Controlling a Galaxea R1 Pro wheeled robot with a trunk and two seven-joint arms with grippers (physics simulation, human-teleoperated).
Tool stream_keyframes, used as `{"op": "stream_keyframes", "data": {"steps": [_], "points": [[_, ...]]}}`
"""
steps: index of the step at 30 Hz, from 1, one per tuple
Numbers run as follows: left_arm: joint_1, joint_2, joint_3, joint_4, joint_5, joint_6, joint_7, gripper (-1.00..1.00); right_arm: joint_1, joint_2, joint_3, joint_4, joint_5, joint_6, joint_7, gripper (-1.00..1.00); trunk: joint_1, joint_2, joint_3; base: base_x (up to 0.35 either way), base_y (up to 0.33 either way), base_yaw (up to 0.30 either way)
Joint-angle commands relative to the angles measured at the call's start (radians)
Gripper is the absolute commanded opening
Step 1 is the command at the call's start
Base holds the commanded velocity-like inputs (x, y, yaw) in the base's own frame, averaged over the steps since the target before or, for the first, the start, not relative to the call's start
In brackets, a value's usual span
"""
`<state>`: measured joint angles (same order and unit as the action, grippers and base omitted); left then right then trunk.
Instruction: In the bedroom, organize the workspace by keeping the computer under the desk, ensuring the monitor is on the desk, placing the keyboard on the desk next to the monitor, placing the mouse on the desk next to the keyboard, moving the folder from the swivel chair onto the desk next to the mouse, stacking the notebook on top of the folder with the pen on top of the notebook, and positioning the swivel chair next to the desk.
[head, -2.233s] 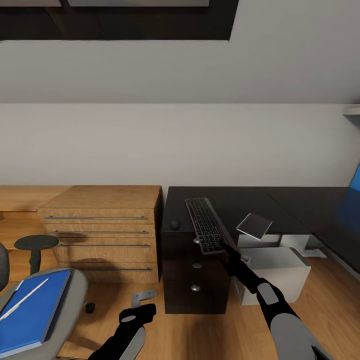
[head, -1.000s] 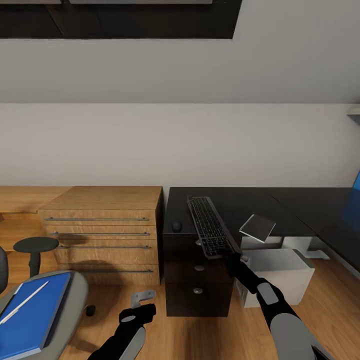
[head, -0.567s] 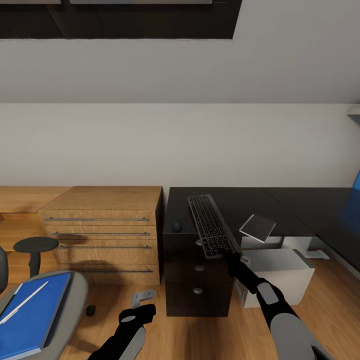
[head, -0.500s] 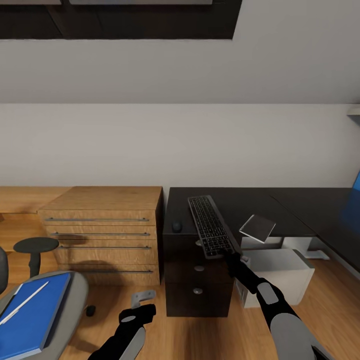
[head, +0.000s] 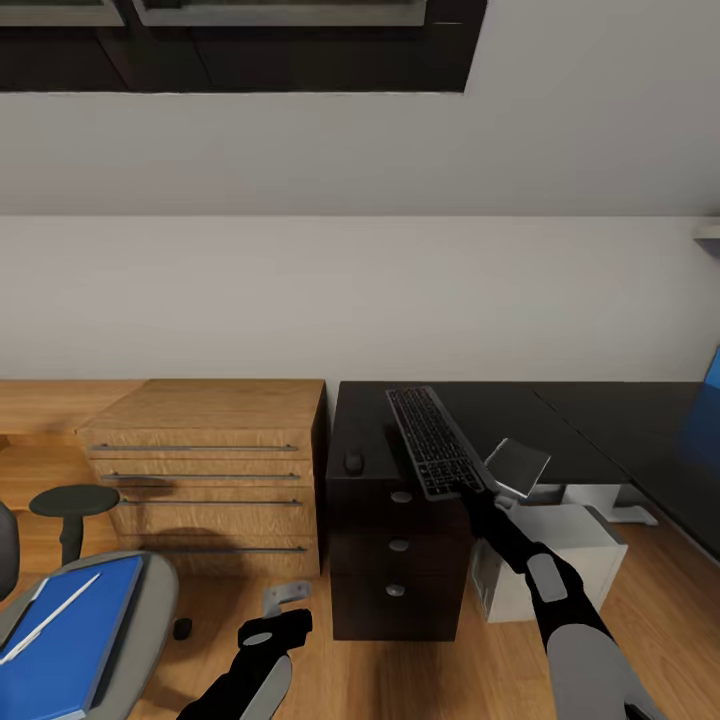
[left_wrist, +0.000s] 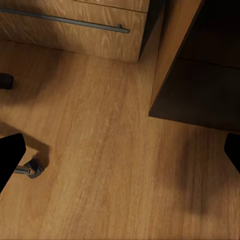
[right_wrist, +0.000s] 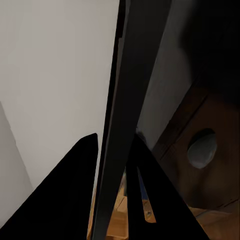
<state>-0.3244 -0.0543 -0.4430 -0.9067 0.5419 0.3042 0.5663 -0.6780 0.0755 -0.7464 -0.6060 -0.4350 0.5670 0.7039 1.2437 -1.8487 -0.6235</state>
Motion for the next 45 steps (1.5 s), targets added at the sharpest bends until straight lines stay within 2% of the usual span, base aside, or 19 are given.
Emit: {"op": "stream_keyframes", "data": {"steps": [1,4,7,9,11,12,13,14,17,24,30,31,33,43,45], "points": [[-0.001,0.001,-0.003,-0.001,0.007,0.003,0.008,1.00,0.002,0.004,-0.005,-0.026,0.003,0.007,0.007,-1.00,-0.004,0.007,0.002,0.000,0.000,0.000],[-0.001,0.001,-0.003,-0.001,0.006,0.003,0.007,1.00,0.039,0.035,-0.005,-0.147,0.006,0.012,0.009,-1.00,-0.016,0.028,0.011,0.000,0.000,0.000],[-0.001,0.001,-0.003,0.000,0.006,0.003,0.007,1.00,0.128,0.095,0.004,-0.356,0.006,0.034,0.004,-1.00,-0.027,0.049,0.021,0.000,0.000,0.000],[-0.001,0.001,-0.003,0.000,0.006,0.003,0.007,1.00,0.150,0.099,0.012,-0.410,0.006,0.055,0.002,-1.00,-0.035,0.063,0.027,0.000,0.000,0.000],[-0.001,0.001,-0.003,-0.001,0.005,0.003,0.007,1.00,0.175,0.099,0.024,-0.476,0.003,0.112,-0.003,-1.00,-0.042,0.077,0.033,0.000,0.000,0.000],[-0.001,0.001,-0.003,-0.001,0.005,0.003,0.007,1.00,0.190,0.099,0.030,-0.524,-0.001,0.199,-0.008,-1.00,-0.042,0.077,0.033,0.000,0.000,0.000],[-0.001,0.001,-0.003,-0.001,0.004,0.003,0.006,1.00,0.199,0.099,0.033,-0.576,-0.003,0.328,-0.012,-1.00,-0.042,0.077,0.033,0.000,0.000,0.000],[-0.001,0.001,-0.003,-0.001,0.004,0.003,0.006,1.00,0.201,0.099,0.034,-0.600,-0.002,0.378,-0.013,-1.00,-0.042,0.077,0.033,0.000,0.000,0.000],[-0.001,0.001,-0.003,0.000,0.004,0.002,0.005,1.00,0.204,0.099,0.034,-0.657,0.005,0.446,-0.023,-1.00,-0.042,0.077,0.033,0.000,0.000,0.000],[-0.001,0.001,-0.005,0.010,0.003,-0.018,0.003,1.00,0.205,0.099,0.035,-0.676,-0.003,0.477,-0.068,-1.00,-0.042,0.077,0.033,-0.025,0.000,0.000],[-0.001,0.001,-0.005,0.013,0.003,-0.027,0.003,1.00,0.207,0.099,0.032,-0.676,-0.010,0.480,-0.063,-1.00,-0.042,0.077,0.033,-0.264,0.000,0.000],[-0.001,0.001,-0.005,0.014,0.003,-0.028,0.003,1.00,0.210,0.099,0.030,-0.676,-0.027,0.480,-0.063,-1.00,-0.042,0.077,0.033,-0.328,0.000,0.000],[-0.001,0.000,-0.005,0.015,0.003,-0.028,0.003,1.00,0.216,0.099,0.029,-0.676,-0.036,0.479,-0.063,-1.00,-0.042,0.077,0.033,-0.331,0.000,0.000],[-0.001,0.000,-0.005,0.015,0.003,-0.028,0.003,1.00,0.221,0.099,0.027,-0.676,-0.044,0.476,-0.060,-1.00,-0.042,0.077,0.033,-0.333,-0.019,0.000],[-0.001,-0.001,-0.005,0.015,0.001,-0.046,0.008,1.00,0.222,0.099,0.028,-0.679,-0.044,0.476,-0.059,-1.00,-0.050,0.091,0.040,-0.336,-0.002,0.000]]}}
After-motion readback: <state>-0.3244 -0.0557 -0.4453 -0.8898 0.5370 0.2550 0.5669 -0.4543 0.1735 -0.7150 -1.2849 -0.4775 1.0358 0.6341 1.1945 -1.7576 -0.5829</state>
